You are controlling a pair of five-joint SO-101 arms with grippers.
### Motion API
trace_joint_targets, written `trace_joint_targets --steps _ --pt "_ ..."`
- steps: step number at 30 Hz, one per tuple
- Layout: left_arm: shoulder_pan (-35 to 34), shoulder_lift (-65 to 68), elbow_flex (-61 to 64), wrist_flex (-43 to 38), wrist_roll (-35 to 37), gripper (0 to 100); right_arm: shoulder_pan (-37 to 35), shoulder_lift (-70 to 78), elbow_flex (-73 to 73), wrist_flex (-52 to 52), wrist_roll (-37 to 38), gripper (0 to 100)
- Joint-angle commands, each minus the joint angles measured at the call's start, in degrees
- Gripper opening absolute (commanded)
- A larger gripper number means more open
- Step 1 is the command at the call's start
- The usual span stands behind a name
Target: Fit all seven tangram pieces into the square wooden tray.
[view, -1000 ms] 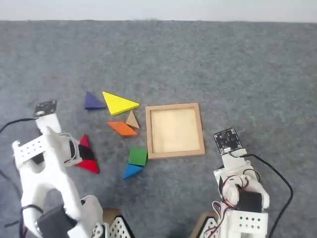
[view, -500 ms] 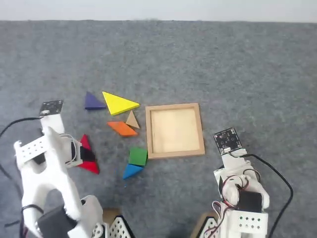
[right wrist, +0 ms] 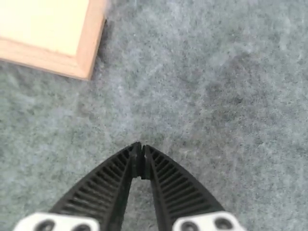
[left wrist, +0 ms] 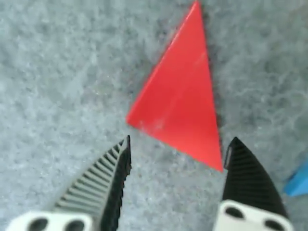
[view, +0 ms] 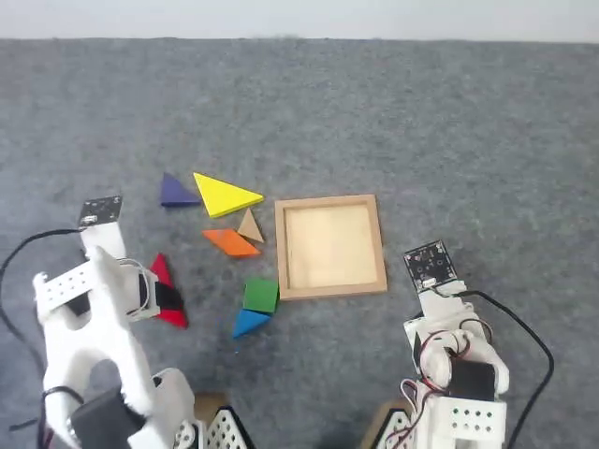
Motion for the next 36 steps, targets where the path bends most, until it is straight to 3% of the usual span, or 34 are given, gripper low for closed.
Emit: trace_joint_targets --steps 1,7,11,20,29,36 --pt "0.18 -1.67 -0.57 -2.46 -0.18 30 -0.31 -0.92 0.97 0.13 0.44 0.8" --pt "-0.62 -1.67 -2.95 -2.46 -3.52 31 -0.31 -0.92 0.97 0.13 0.44 0.8" --pt "-0.79 -1.67 -3.3 0.09 -5.27 38 -0.22 -0.92 0.97 0.13 0.44 0.8" --pt "-0.97 -1.32 -3.3 -2.55 -6.51 38 -0.31 -0.92 0.97 0.13 0.44 0.8" --pt "-1.32 14.33 -9.98 -3.34 -6.68 38 -0.31 -0.92 0.97 0.13 0.44 0.8" --pt "-1.23 17.41 -11.56 -2.99 -8.35 38 -0.31 -0.92 0.97 0.13 0.44 0.8"
